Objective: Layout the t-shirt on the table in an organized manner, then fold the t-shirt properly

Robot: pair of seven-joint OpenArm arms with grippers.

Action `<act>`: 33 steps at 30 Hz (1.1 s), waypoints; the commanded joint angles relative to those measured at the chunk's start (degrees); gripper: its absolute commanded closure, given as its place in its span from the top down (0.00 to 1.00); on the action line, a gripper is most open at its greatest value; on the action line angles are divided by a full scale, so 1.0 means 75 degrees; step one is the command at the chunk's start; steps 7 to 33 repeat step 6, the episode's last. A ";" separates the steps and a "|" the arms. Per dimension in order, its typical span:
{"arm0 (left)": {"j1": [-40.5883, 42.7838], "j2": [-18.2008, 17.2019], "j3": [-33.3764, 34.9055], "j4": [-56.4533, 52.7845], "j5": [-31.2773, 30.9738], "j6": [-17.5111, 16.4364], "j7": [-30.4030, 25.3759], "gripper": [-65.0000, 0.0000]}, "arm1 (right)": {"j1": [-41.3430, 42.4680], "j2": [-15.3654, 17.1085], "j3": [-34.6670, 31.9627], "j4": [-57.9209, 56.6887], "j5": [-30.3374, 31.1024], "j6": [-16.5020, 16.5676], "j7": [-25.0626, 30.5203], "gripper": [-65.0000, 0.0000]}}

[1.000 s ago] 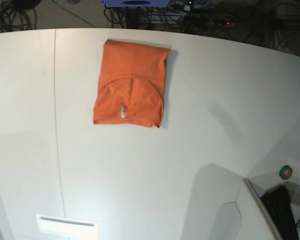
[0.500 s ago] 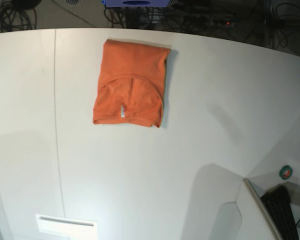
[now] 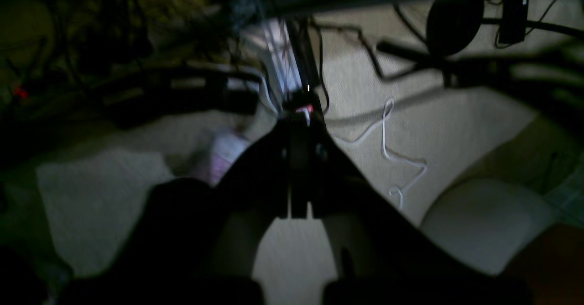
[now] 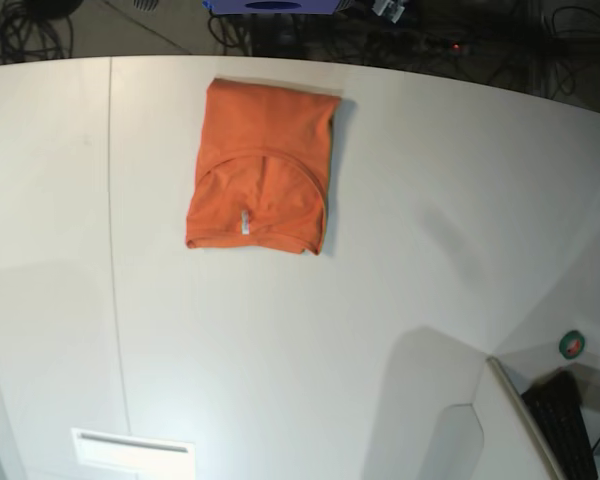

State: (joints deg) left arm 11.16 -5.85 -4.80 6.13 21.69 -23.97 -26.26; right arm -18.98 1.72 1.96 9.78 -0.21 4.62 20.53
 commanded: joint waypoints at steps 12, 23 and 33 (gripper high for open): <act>0.0089 0.0188 -0.0069 0.0032 -0.0038 -0.0081 -0.0091 0.00 | -0.0171 0.0058 -0.0021 -0.0009 -0.0002 -0.0036 -0.0036 0.00; 0.0089 0.0188 -0.0069 0.0032 -0.0038 -0.0081 -0.0091 0.00 | -0.0171 0.0058 -0.0021 -0.0009 -0.0002 -0.0036 -0.0036 0.00; 0.0089 0.0188 -0.0069 0.0032 -0.0038 -0.0081 -0.0091 0.00 | -0.0171 0.0058 -0.0021 -0.0009 -0.0002 -0.0036 -0.0036 0.00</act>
